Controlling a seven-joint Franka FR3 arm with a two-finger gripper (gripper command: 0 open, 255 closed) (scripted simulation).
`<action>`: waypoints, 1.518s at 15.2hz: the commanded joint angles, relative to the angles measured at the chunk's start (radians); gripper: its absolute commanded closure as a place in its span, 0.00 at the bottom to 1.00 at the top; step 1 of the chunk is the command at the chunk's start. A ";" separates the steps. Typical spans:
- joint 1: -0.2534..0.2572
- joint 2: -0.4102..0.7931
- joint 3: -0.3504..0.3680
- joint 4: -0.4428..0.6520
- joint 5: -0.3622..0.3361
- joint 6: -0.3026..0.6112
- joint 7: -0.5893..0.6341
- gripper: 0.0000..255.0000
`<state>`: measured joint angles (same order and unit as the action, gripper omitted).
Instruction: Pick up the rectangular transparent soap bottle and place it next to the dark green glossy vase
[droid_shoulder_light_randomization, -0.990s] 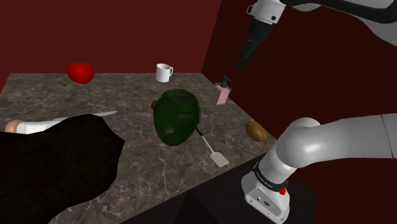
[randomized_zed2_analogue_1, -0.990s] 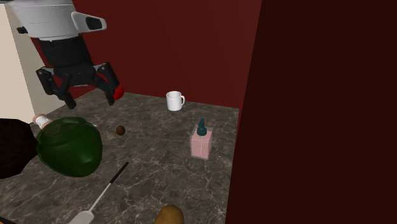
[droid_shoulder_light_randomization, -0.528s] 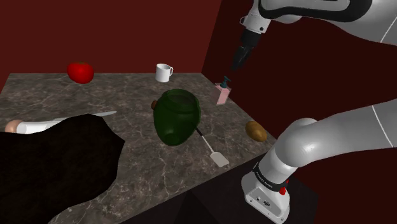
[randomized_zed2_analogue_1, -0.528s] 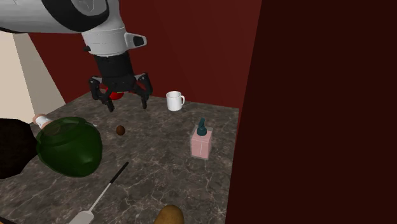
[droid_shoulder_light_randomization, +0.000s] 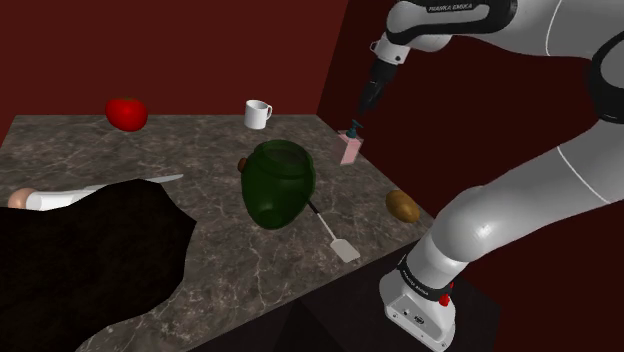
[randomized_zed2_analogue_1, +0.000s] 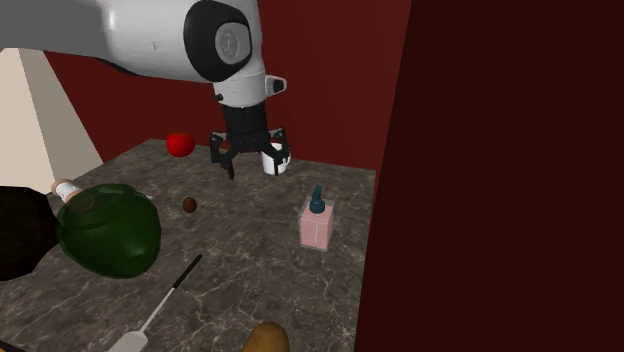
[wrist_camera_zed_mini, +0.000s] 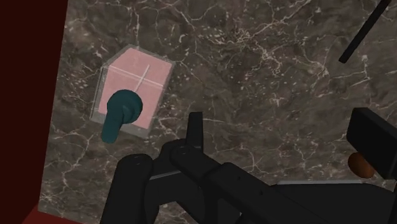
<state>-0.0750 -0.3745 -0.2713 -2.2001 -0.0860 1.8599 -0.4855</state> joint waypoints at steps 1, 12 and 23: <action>-0.003 0.065 -0.029 0.029 0.010 0.035 -0.037 0.00; -0.057 0.479 -0.149 0.302 0.173 0.137 -0.274 0.00; -0.075 0.567 -0.147 0.285 0.220 0.230 -0.315 0.00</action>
<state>-0.1495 0.1918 -0.4182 -1.9127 0.1331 2.0861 -0.8001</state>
